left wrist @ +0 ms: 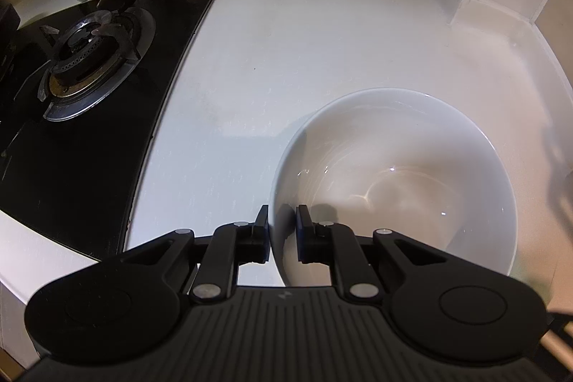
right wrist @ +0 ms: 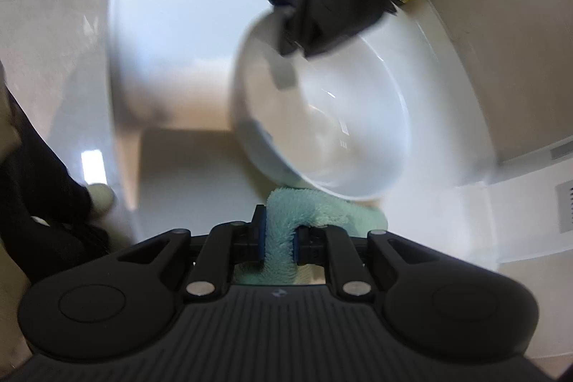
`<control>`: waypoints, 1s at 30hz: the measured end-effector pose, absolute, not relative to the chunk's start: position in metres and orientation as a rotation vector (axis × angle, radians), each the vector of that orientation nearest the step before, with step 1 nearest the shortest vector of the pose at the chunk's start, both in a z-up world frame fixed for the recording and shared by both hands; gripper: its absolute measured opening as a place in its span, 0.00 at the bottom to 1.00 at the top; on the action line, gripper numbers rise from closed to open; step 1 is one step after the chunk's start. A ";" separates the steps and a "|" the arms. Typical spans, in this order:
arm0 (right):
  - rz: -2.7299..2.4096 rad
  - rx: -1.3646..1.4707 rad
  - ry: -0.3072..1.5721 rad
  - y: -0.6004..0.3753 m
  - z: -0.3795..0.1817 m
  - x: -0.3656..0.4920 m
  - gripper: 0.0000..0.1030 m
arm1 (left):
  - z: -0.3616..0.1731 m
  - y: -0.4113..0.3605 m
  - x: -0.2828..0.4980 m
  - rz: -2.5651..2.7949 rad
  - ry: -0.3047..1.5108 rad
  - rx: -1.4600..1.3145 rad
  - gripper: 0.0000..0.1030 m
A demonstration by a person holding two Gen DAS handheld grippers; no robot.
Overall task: Clean bowl
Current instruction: 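Rub the towel around the bowl's outer wall while the left gripper holds the rim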
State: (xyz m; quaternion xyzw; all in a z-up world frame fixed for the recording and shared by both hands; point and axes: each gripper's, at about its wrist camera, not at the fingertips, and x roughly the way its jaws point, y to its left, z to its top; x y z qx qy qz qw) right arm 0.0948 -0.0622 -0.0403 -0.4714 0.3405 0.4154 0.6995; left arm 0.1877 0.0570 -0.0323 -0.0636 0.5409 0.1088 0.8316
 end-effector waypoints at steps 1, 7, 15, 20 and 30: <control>0.942 -1.011 0.764 -0.061 -0.039 0.093 0.10 | -0.032 0.056 0.186 0.230 1.147 -0.134 0.12; 0.987 -0.803 0.750 -0.042 -0.039 0.090 0.09 | -0.031 0.057 0.181 0.194 1.166 -0.141 0.15; 1.016 -0.584 0.702 -0.048 -0.018 0.094 0.08 | -0.030 0.074 0.190 0.127 1.227 -0.217 0.14; 0.882 -0.737 0.794 -0.096 0.007 0.105 0.09 | -0.028 0.076 0.214 0.072 1.245 -0.113 0.10; 0.793 -1.053 0.743 -0.080 -0.039 0.144 0.09 | -0.030 0.092 0.226 0.061 1.289 -0.203 0.05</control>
